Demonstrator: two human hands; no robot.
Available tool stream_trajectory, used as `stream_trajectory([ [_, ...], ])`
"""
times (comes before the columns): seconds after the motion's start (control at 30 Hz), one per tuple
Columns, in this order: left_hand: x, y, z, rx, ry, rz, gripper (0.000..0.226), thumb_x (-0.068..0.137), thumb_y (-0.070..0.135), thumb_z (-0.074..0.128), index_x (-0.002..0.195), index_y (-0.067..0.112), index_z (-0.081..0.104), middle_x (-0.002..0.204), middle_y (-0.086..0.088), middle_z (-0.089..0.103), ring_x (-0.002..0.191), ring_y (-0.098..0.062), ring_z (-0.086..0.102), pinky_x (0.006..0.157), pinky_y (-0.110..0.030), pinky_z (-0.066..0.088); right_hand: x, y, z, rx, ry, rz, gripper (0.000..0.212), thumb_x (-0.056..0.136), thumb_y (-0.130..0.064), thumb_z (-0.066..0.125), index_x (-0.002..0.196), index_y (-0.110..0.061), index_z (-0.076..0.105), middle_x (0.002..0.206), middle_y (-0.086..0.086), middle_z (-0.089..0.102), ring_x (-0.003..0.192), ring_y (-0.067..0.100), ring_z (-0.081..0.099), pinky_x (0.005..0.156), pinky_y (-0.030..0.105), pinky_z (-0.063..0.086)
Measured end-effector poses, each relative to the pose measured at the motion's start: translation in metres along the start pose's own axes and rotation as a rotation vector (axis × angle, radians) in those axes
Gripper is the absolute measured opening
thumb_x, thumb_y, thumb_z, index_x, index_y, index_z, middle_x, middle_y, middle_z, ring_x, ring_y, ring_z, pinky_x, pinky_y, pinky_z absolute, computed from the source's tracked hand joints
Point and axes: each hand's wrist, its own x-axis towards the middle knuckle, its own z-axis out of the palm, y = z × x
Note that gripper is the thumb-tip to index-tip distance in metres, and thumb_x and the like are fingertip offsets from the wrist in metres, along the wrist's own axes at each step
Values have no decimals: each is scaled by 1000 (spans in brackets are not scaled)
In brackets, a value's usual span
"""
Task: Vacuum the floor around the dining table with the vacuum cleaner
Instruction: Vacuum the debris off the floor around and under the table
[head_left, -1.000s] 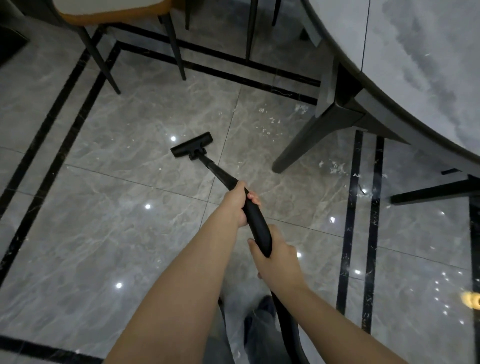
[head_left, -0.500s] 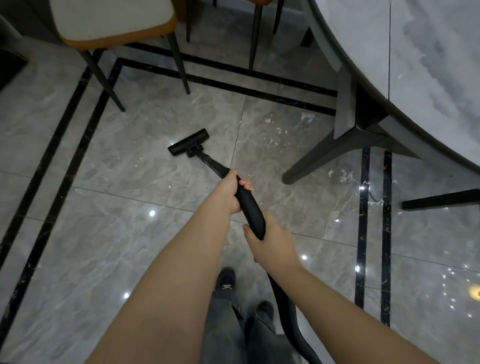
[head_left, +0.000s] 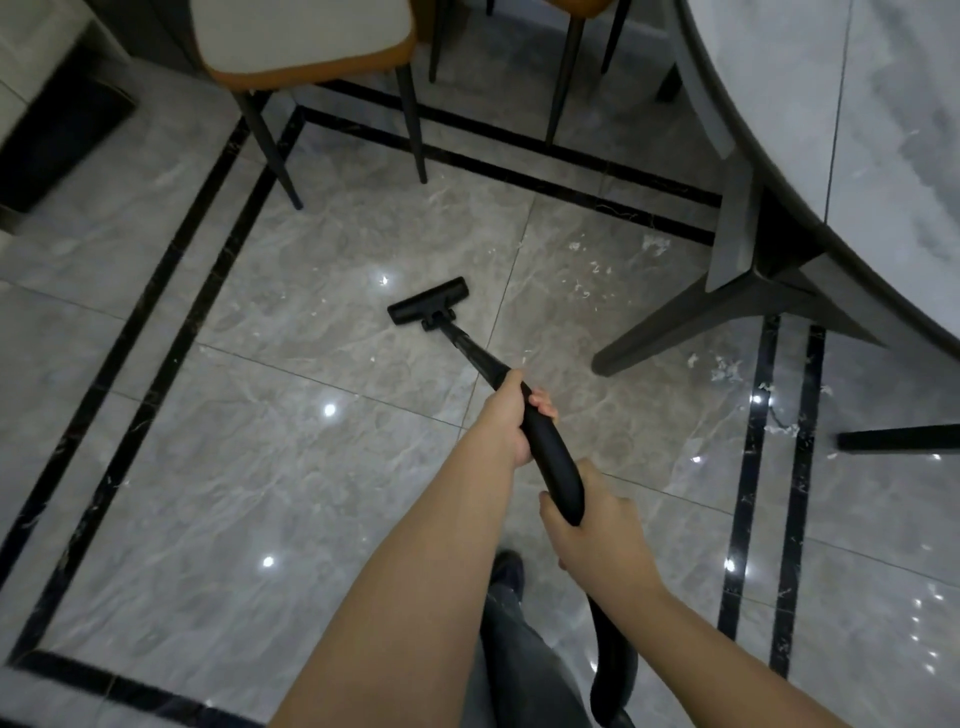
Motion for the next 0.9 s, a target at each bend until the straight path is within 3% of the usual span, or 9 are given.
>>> stream_trajectory([
  [0.1,-1,21,0,1,-14,20,36,98,28,55,67,13,43,40,2,38,29,-9,35,35,-14,35,15,-12,4,-23,-10,-43,12,94,-30,64,97,-24,53,68,3,64,58,21,66,58,41,60],
  [0.27,20,68,-19,27,22,96,35,98,34,57,75,10,47,44,2,42,31,-11,39,39,-17,39,58,-32,33,-81,-17,-117,13,96,-28,63,98,-21,52,68,-1,57,54,13,55,50,24,46],
  [0.4,43,107,-32,54,37,127,32,97,33,60,77,12,47,45,1,43,33,-12,41,39,-17,41,92,-44,62,-84,-4,-130,14,95,-29,63,96,-24,50,66,1,58,54,18,58,52,36,55],
  [0.53,62,139,-38,155,75,187,25,98,33,58,94,10,49,45,0,45,35,-14,42,40,-18,43,121,-56,89,-41,12,-99,14,95,-29,64,94,-24,50,68,6,61,59,28,66,56,47,60],
  [0.77,67,193,-43,208,87,199,25,98,33,58,102,12,46,42,-1,45,31,-14,41,41,-17,43,149,-94,117,1,28,-96,12,93,-27,62,93,-22,52,69,5,61,62,31,68,57,47,61],
  [0.9,56,188,-46,208,86,181,25,98,34,57,96,11,48,43,0,44,34,-12,41,41,-18,42,134,-97,116,38,8,-82,11,93,-20,63,92,-21,52,66,4,55,52,18,56,56,48,59],
])
